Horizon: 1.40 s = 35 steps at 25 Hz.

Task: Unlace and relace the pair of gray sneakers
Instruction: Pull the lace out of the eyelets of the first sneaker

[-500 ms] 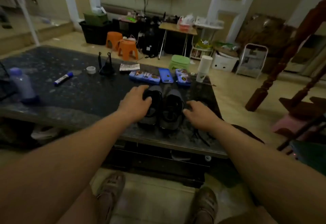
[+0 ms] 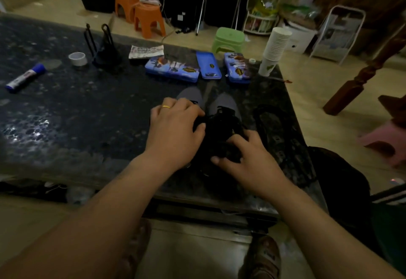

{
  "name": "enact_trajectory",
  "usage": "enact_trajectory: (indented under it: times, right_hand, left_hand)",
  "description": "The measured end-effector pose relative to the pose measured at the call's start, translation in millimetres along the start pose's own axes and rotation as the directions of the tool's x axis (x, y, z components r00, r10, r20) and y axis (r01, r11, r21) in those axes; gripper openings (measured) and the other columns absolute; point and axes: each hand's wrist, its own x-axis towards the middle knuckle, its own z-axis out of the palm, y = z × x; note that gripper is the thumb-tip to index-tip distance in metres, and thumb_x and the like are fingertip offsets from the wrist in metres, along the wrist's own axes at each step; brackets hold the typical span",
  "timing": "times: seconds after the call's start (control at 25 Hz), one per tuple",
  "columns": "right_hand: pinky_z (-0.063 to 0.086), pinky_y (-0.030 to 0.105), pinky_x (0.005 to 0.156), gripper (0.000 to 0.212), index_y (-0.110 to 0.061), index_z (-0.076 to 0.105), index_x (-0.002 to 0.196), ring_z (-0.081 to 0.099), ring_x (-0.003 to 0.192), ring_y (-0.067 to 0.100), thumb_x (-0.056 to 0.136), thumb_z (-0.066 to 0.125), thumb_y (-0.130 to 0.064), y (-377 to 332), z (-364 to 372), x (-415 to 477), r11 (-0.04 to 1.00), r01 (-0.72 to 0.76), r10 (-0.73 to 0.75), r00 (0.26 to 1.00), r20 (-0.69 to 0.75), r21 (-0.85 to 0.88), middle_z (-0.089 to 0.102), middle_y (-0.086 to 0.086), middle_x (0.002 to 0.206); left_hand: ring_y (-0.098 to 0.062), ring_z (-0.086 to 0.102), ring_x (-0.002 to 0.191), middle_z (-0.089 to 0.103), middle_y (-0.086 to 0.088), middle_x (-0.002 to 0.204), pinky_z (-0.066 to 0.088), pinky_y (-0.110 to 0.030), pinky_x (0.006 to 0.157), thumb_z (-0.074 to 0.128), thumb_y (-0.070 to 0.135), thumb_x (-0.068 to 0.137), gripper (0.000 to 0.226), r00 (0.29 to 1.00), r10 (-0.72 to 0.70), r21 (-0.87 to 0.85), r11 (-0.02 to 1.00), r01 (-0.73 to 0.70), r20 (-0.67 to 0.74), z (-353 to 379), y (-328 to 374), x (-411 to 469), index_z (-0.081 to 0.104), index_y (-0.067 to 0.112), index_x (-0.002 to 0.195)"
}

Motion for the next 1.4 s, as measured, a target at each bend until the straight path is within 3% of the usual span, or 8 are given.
enact_trajectory:
  times: [0.2,0.44,0.56,0.68,0.92,1.0,1.16,1.4]
  right_hand:
    - [0.055,0.035,0.082,0.032,-0.041,0.054,0.101,0.058,0.099,0.013,0.085,0.066,-0.066,4.0,-12.1,5.1,0.998,0.01,-0.009,1.0,0.023,-0.06,0.039,-0.01,0.12]
    - [0.055,0.034,0.084,0.029,-0.039,0.059,0.101,0.058,0.097,0.01,0.084,0.07,-0.06,11.9,-24.6,-17.8,1.0,0.023,-0.022,0.997,0.076,-0.01,0.044,-0.011,0.117]
    - [0.048,0.017,0.081,0.026,-0.039,0.058,0.114,0.057,0.099,0.001,0.091,0.07,-0.035,19.1,-36.3,-27.1,0.998,0.028,-0.035,0.988,0.148,0.049,0.046,-0.013,0.123]
    - [0.043,0.015,0.059,0.024,-0.035,0.057,0.118,0.061,0.074,0.004,0.098,0.059,-0.021,18.3,-40.6,-25.7,0.97,-0.074,0.074,0.997,0.007,0.233,0.052,-0.008,0.114]
    - [0.046,0.03,0.076,0.023,-0.027,0.057,0.111,0.052,0.095,0.012,0.095,0.066,-0.041,-13.0,-16.1,-4.5,1.0,0.0,0.007,0.955,-0.296,0.023,0.045,-0.007,0.112]
    - [0.042,0.029,0.068,0.023,-0.024,0.052,0.108,0.053,0.09,0.012,0.094,0.066,-0.034,-10.8,-19.7,3.5,0.993,-0.084,0.107,0.947,-0.303,0.087,0.047,-0.005,0.11]
    - [0.046,0.032,0.064,0.011,-0.025,0.058,0.104,0.062,0.085,0.013,0.097,0.06,-0.032,4.3,-36.6,14.5,0.888,-0.297,0.358,0.926,-0.123,0.351,0.065,-0.002,0.1]
    - [0.047,0.015,0.06,0.009,-0.026,0.068,0.103,0.064,0.075,0.003,0.098,0.068,-0.033,15.7,-33.1,8.3,0.895,-0.184,0.259,0.956,-0.138,0.406,0.069,-0.005,0.088]
  left_hand:
    - [-0.017,0.034,0.146,0.056,0.013,0.142,0.013,-0.056,0.124,0.061,0.052,0.094,0.029,0.995,0.044,0.047,0.998,-0.048,0.094,6.0,10.4,0.9,0.074,0.03,0.109]
    - [-0.015,0.034,0.146,0.058,0.016,0.137,-0.003,-0.063,0.124,0.057,0.059,0.095,0.031,0.985,0.045,0.05,0.997,-0.054,0.166,3.8,28.0,-5.8,0.074,0.034,0.104]
    - [-0.019,0.054,0.122,0.062,0.009,0.118,0.031,-0.058,0.118,0.06,0.041,0.098,0.016,1.0,0.006,-0.123,0.992,-0.008,-0.013,-7.3,15.4,-4.0,0.071,0.032,0.104]
    - [-0.021,0.061,0.1,0.06,-0.004,0.11,0.051,-0.04,0.094,0.062,0.02,0.096,0.013,0.945,-0.304,-0.334,0.909,0.248,-0.125,-20.7,-20.1,-4.2,0.067,0.021,0.108]
    - [-0.02,0.062,0.098,0.062,-0.001,0.109,0.045,-0.031,0.082,0.062,0.034,0.099,0.019,0.848,-0.492,-0.357,0.77,0.529,0.195,-11.4,-39.8,-23.5,0.057,0.021,0.111]
    - [-0.022,0.061,0.102,0.059,-0.001,0.112,0.046,-0.033,0.084,0.061,0.031,0.099,0.018,0.877,-0.453,-0.353,0.804,0.479,0.159,-12.5,-34.7,-21.5,0.057,0.021,0.114]
    - [-0.023,0.056,0.107,0.062,0.003,0.108,0.046,-0.043,0.093,0.062,0.028,0.097,0.016,0.988,-0.122,-0.257,0.962,0.096,-0.089,-18.4,-1.2,-13.9,0.065,0.024,0.112]
    - [-0.021,0.056,0.114,0.068,0.007,0.104,0.026,-0.045,0.108,0.053,0.059,0.096,0.04,0.981,0.003,0.046,0.999,-0.012,0.194,5.3,49.8,1.9,0.062,0.033,0.125]
